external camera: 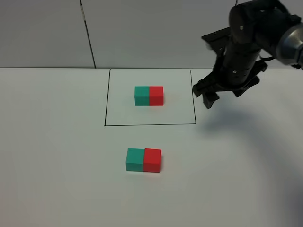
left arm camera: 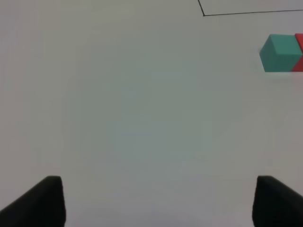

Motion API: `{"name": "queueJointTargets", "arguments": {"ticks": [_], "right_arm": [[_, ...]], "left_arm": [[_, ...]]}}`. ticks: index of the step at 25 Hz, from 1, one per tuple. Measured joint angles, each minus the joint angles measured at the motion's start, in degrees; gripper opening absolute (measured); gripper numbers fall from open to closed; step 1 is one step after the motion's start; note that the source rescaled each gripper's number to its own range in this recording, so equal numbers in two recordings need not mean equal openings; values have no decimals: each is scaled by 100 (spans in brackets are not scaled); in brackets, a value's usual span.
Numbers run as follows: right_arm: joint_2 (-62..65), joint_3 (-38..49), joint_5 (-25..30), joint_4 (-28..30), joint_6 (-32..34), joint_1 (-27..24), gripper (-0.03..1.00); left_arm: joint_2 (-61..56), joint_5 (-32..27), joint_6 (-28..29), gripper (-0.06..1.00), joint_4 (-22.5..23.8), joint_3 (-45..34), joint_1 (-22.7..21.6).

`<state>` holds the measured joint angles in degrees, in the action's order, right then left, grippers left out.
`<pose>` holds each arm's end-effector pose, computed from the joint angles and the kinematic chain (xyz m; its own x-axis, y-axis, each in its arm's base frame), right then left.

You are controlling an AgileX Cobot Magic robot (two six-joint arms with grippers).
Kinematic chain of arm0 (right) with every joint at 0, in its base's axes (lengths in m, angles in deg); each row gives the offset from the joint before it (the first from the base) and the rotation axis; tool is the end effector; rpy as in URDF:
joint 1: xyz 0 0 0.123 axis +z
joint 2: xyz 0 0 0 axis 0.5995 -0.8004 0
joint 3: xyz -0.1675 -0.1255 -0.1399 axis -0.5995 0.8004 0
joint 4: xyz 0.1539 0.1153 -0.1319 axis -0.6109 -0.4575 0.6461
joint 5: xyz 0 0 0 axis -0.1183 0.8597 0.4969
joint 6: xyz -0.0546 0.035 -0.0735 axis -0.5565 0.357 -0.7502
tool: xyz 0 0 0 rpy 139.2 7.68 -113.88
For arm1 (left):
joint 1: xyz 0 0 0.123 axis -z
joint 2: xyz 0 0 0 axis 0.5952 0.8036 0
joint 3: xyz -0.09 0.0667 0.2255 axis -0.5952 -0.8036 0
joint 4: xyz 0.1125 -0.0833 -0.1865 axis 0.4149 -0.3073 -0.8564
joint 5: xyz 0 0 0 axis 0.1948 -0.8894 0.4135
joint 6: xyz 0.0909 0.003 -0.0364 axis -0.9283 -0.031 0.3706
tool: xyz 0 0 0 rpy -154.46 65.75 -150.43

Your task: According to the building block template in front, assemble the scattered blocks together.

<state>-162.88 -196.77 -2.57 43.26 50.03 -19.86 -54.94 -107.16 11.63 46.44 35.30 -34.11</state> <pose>0.3991 0.1174 0.2211 -0.9064 -0.3465 -0.2415 -0.3429 0.9376 -0.0581 0.0213 -0.0110 0.2535 -0.4912 0.0298 -0.8705 0.1362 0.9898 -0.0430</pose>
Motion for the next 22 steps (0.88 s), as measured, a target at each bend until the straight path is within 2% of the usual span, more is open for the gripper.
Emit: {"name": "queueJointTargets", "arguments": {"ticks": [8,16,22], "right_arm": [[447,371,0,0,291,-935,87],[1178,1386,5,0,369,-1738,84],[1998,2405,-504,0,528,-2178,83]], "left_arm": [[0,0,0,80,0,0,0],[0,0,0,80,0,0,0],[0,0,0,80,0,0,0]]}}
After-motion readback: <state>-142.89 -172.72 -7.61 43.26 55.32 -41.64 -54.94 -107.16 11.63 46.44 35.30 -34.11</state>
